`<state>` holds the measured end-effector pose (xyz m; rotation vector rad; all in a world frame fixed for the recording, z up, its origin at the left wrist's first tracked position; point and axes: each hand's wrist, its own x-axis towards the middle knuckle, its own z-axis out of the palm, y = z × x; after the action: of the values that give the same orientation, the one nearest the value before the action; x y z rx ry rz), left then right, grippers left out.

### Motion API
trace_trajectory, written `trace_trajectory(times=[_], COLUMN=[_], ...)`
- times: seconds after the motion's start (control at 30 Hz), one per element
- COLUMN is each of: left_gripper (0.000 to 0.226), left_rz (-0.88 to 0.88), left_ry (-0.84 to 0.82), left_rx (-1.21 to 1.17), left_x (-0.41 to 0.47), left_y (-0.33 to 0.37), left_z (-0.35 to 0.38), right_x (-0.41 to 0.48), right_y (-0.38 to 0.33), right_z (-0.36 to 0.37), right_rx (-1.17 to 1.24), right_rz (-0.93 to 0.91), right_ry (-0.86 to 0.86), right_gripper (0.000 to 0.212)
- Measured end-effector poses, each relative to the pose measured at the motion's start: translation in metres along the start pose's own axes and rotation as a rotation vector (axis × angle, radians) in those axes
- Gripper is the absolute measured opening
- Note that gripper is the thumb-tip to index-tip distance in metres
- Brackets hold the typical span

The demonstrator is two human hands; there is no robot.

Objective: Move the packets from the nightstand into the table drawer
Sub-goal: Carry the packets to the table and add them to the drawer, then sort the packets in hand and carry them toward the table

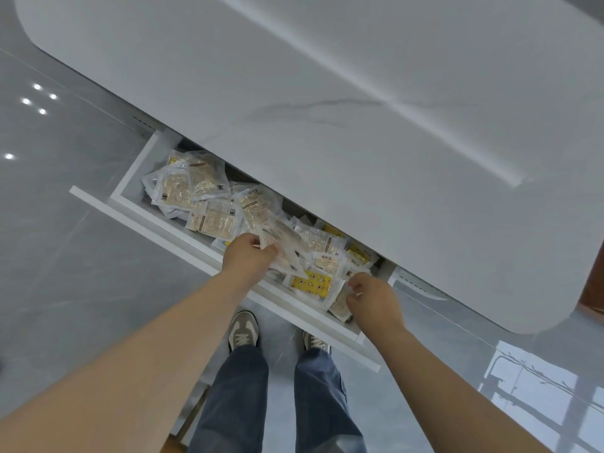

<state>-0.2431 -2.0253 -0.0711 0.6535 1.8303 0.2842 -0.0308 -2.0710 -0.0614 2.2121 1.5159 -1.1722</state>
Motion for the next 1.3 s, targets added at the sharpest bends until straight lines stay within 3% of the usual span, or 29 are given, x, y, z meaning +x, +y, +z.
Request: trace_trajectory(times=[0.1, 0.2, 0.47, 0.77, 1.03, 1.3], left_gripper=[0.025, 0.026, 0.026, 0.031, 0.033, 0.04], left_rz=[0.005, 0.071, 0.199, 0.379, 0.731, 1.046], left_ry=[-0.025, -0.038, -0.019, -0.137, -0.14, -0.127], left_rx=[-0.127, -0.093, 0.168, 0.538, 0.919, 1.192], left_x=[-0.003, -0.006, -0.025, -0.11, -0.229, -0.337], left_y=[0.005, 0.004, -0.003, 0.036, 0.122, 0.202], left_z=[0.0, -0.005, -0.023, -0.065, -0.113, -0.115], right_x=[0.003, 0.003, -0.013, -0.082, -0.207, -0.316], right_y=[-0.002, -0.004, -0.017, -0.044, -0.066, -0.032], right_z=[0.003, 0.008, 0.005, -0.069, -0.166, -0.253], right_rx=[-0.003, 0.007, -0.021, -0.168, -0.234, -0.198], right_rz=[0.012, 0.013, -0.03, -0.111, -0.204, -0.192], right_ry=[0.002, -0.002, 0.024, 0.095, 0.274, 0.498], right_gripper=[0.032, 0.032, 0.028, 0.033, 0.03, 0.034])
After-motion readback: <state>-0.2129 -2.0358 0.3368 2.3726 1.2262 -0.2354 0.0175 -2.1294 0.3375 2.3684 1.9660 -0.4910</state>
